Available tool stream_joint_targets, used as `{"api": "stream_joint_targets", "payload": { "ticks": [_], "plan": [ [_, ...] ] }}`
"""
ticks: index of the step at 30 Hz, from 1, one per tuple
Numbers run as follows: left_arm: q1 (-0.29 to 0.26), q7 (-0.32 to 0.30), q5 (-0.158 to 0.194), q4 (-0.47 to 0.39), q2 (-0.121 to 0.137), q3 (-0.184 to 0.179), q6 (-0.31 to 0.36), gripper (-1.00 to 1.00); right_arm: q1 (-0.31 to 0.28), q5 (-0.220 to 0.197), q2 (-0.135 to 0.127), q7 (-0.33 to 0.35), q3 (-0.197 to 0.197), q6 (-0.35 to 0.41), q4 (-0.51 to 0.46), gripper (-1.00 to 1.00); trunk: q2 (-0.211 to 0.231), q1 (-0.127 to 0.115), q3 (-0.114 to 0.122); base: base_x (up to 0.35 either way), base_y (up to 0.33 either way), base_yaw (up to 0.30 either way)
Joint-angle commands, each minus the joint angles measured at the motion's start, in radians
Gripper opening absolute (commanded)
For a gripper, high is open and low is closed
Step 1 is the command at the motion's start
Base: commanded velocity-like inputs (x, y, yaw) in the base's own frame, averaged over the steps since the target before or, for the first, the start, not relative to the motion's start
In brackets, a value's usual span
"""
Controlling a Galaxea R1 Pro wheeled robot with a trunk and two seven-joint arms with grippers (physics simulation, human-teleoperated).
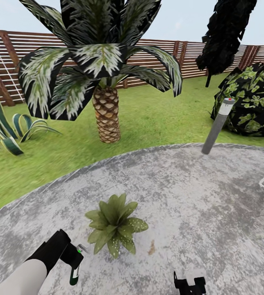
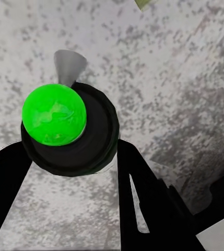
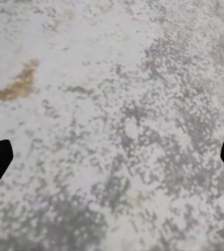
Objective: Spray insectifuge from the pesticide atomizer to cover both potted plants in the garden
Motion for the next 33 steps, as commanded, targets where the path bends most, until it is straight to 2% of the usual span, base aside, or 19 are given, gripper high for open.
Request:
{"api": "stream_joint_targets", "payload": {
  "ticks": [1, 11, 14, 18, 24, 33],
  "plan": [
    [0.0, -0.008, -0.007, -0.002, 0.0, 0.006, 0.004, -1.0, -0.001, -0.004, 0.0, -0.006, 0.009, -0.002, 0.001, 1.0, 0.0, -0.001, -0.001, -0.277, 0.154, -0.262],
    [0.0, -0.008, -0.007, -0.002, -0.001, 0.006, 0.003, -1.0, -0.001, -0.004, 0.0, -0.005, 0.009, -0.002, 0.001, 1.0, 0.0, -0.001, -0.001, -0.005, 0.292, -0.262],
    [0.001, -0.008, -0.005, -0.001, -0.002, 0.005, 0.003, -1.0, -0.001, -0.004, 0.0, -0.005, 0.009, -0.002, 0.001, 1.0, 0.0, -0.001, -0.001, 0.017, 0.036, -0.183],
    [0.021, -0.009, -0.008, -0.001, -0.001, 0.004, 0.001, -1.0, -0.001, -0.002, -0.001, -0.004, 0.009, -0.002, 0.001, 1.0, 0.0, -0.001, -0.001, 0.001, 0.002, -0.017],
    [0.024, -0.012, -0.006, -0.002, 0.0, 0.003, 0.003, -1.0, -0.001, -0.004, 0.001, -0.004, 0.009, -0.002, 0.001, 1.0, 0.0, -0.001, -0.001, 0.0, 0.0, -0.005],
    [0.024, -0.014, -0.007, -0.002, -0.001, 0.003, 0.004, -1.0, -0.001, -0.004, 0.002, -0.004, 0.009, -0.002, 0.001, 1.0, 0.0, -0.001, 0.002, 0.0, 0.001, -0.225]
  ]
}}
